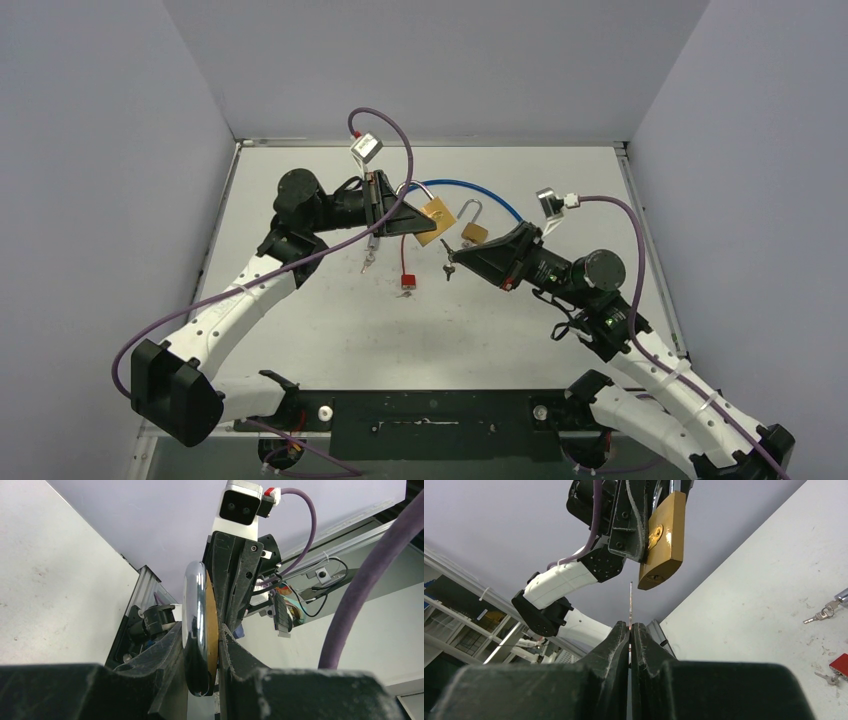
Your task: Unlock with the key
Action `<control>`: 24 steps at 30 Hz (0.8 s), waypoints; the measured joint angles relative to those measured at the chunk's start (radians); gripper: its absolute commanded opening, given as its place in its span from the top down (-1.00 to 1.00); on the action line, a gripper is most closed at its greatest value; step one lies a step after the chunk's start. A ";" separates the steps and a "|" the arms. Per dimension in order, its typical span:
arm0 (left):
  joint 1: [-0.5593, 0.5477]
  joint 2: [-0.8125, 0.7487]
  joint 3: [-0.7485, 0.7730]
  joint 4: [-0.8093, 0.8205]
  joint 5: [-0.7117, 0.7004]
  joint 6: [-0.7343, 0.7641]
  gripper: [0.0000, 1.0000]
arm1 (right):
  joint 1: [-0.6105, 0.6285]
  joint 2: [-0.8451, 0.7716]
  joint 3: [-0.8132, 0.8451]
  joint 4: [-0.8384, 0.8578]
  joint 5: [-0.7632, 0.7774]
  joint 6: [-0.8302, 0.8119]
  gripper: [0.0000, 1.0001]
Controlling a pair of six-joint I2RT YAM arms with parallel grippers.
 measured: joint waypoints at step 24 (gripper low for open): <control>0.000 0.000 -0.003 0.009 0.001 -0.019 1.00 | 0.000 0.019 0.000 -0.002 0.026 0.000 1.00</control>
